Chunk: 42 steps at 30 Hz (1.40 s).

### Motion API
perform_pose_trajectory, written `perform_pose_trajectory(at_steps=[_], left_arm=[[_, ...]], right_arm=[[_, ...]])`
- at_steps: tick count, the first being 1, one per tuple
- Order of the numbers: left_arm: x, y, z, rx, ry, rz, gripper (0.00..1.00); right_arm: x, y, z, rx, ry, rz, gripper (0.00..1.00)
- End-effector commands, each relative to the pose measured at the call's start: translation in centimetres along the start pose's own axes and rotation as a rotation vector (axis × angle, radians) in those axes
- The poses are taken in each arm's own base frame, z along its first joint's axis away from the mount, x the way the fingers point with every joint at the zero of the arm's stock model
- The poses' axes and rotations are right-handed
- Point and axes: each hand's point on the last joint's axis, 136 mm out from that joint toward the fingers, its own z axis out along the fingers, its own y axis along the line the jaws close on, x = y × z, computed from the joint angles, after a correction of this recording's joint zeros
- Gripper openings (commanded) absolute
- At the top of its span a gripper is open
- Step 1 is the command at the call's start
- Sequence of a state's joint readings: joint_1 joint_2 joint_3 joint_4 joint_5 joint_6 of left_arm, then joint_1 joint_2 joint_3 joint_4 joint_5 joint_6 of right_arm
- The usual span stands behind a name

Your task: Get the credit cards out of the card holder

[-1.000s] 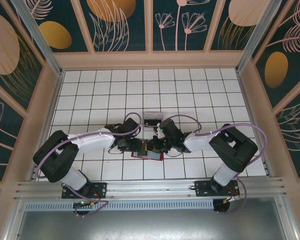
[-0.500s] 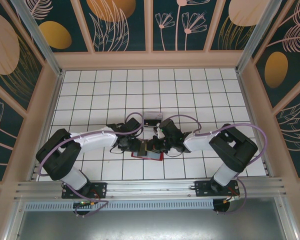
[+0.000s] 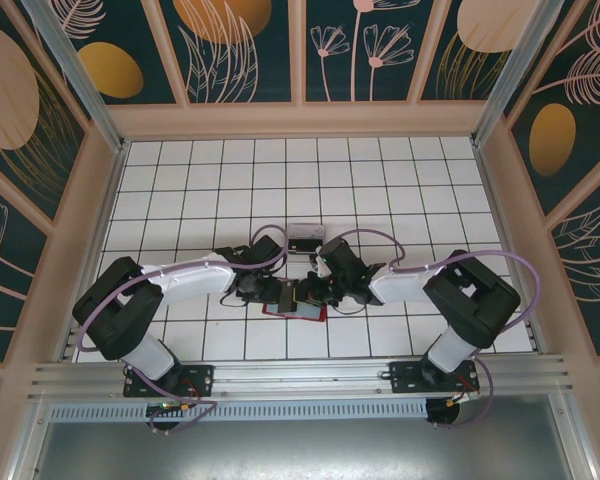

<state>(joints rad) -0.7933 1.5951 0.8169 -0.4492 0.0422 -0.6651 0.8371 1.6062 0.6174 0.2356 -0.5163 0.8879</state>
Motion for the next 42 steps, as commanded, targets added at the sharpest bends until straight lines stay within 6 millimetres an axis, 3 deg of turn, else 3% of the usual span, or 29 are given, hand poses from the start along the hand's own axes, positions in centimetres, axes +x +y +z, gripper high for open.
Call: perform_pose_trajectory(at_steps=[1, 8, 16, 27, 36, 42], left_arm=[[3.3, 4.3, 2.4, -0.174, 0.112, 0.017, 0.43], [3.2, 4.1, 2.4, -0.17, 0.112, 0.018, 0.43], [3.4, 4.0, 1.9, -0.148, 0.1, 0.001, 0.41], [4.3, 4.7, 1.2, -0.136, 0.08, -0.046, 0.34], [5.0, 5.0, 0.7, -0.12, 0.068, -0.068, 0.31], [4.5, 4.5, -0.1, -0.09, 0.036, -0.078, 0.34]], right_arm=[[0.0, -0.6, -0.5, 0.022, -0.012, -0.008, 0.11], [-0.1, -1.0, -0.9, 0.042, -0.029, -0.001, 0.06], [-0.5, -1.0, -2.8, 0.112, -0.053, -0.039, 0.06], [-2.6, 0.6, -5.7, 0.258, -0.095, -0.209, 0.04], [-6.5, 3.8, -8.9, 0.381, -0.185, -0.545, 0.02], [-7.6, 5.6, -9.8, 0.425, -0.133, -0.902, 0.01]])
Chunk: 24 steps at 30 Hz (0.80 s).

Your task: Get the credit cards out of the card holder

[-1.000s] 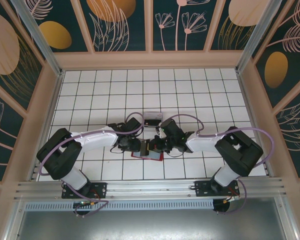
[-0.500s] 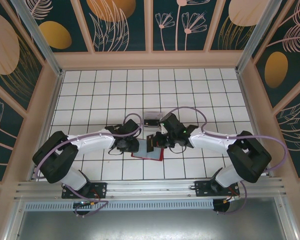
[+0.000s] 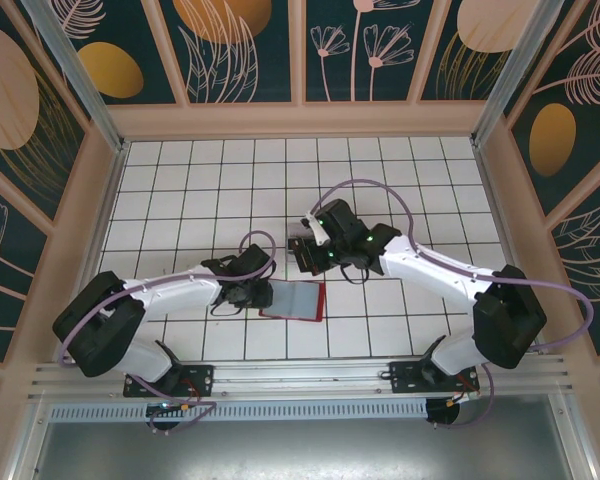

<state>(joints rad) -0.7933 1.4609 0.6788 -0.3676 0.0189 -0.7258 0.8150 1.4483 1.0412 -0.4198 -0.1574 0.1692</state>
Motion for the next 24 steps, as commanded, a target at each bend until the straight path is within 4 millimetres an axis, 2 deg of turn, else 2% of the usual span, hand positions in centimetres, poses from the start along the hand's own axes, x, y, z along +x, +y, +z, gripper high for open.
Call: perform_pose_trajectory(at_steps=[1, 6, 11, 17, 24], left_arm=[[2.9, 3.1, 0.1, -0.114, 0.096, -0.016, 0.34], [1.8, 2.1, -0.8, -0.077, 0.058, -0.021, 0.41], [1.2, 1.6, -1.2, -0.056, 0.029, -0.031, 0.43], [0.1, 1.5, -1.9, -0.06, -0.021, -0.031, 0.46], [-0.3, 1.0, -2.2, -0.046, -0.033, -0.02, 0.49]], right_arm=[[-0.8, -0.8, -1.2, 0.058, 0.018, -0.318, 0.0], [-1.7, -1.0, -1.6, 0.077, 0.057, -0.628, 0.0], [-2.2, -2.2, -1.2, 0.078, 0.143, -0.809, 0.0], [-1.5, -3.4, -0.6, 0.017, 0.289, -0.915, 0.0], [-2.4, -5.0, 0.7, 0.011, 0.361, -0.941, 0.0]])
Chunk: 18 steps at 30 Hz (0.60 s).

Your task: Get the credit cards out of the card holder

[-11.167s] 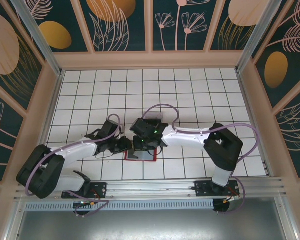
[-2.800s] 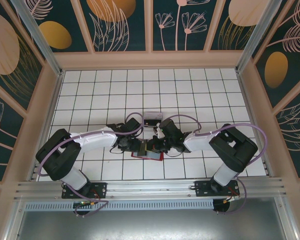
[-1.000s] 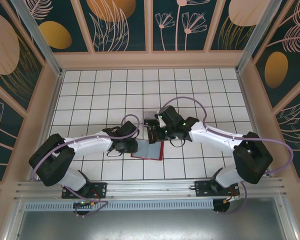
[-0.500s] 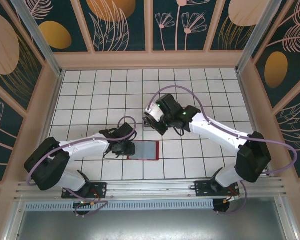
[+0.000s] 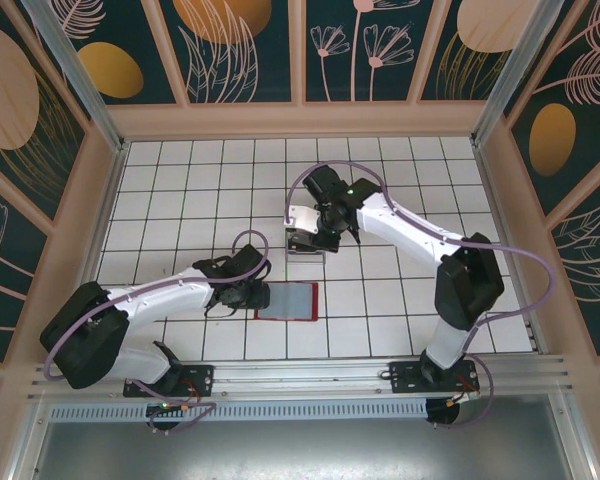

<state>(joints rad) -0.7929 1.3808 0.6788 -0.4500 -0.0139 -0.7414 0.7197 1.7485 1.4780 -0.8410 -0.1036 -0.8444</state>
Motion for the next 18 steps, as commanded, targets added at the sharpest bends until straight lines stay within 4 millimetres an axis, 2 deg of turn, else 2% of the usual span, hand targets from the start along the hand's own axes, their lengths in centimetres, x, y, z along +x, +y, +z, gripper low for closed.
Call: perform_pose_trajectory(at_steps=[1, 6, 11, 18], left_arm=[[-0.4, 0.2, -0.4, -0.021, -0.01, -0.003, 0.49], [-0.2, 0.3, -0.2, -0.023, -0.001, 0.009, 0.49], [0.0, 0.4, -0.2, -0.025, 0.004, 0.015, 0.49], [0.0, 0.4, -0.2, -0.022, 0.001, 0.014, 0.49]], right_arm=[[0.7, -0.1, 0.3, -0.044, 0.056, -0.07, 0.0], [0.5, -0.8, 1.4, -0.071, 0.074, -0.083, 0.0], [1.1, -1.3, 2.8, -0.095, 0.124, -0.091, 0.0], [1.6, -1.0, 4.4, -0.154, 0.158, -0.074, 0.0]])
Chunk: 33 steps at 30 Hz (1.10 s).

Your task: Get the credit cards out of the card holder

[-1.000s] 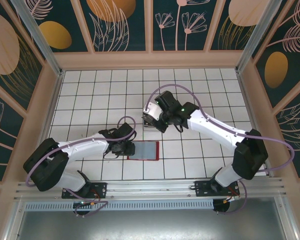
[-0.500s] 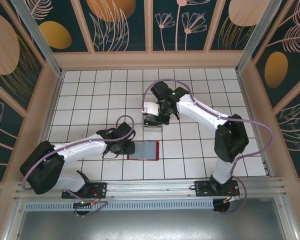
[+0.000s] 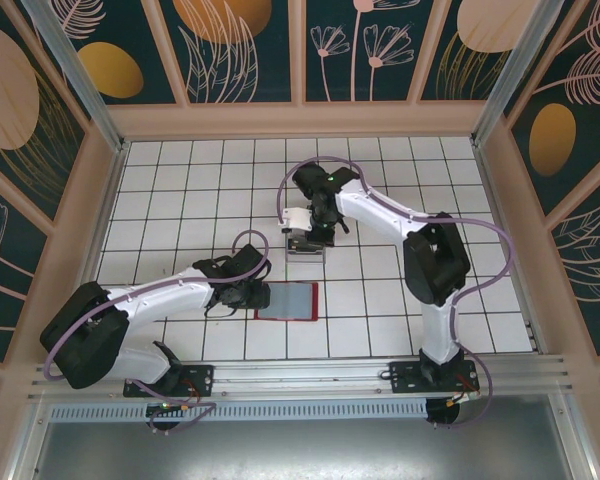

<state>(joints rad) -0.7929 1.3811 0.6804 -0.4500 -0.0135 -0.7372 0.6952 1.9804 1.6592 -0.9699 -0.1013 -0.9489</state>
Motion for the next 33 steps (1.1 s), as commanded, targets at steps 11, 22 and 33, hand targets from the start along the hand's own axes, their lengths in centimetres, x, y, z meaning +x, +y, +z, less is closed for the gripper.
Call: perform_pose_trajectory(at_steps=[11, 22, 33], left_arm=[[0.4, 0.6, -0.2, -0.023, 0.01, 0.012, 0.48], [-0.5, 0.9, -0.7, -0.053, -0.019, 0.018, 0.48], [-4.8, 3.5, -2.2, -0.168, -0.14, 0.002, 0.93]], right_arm=[[-0.6, -0.8, 0.4, -0.021, 0.007, -0.007, 0.19], [-1.6, -4.0, -2.7, 0.21, -0.073, 0.037, 0.33], [0.8, -5.8, -7.4, 0.429, -0.291, 0.332, 0.69]])
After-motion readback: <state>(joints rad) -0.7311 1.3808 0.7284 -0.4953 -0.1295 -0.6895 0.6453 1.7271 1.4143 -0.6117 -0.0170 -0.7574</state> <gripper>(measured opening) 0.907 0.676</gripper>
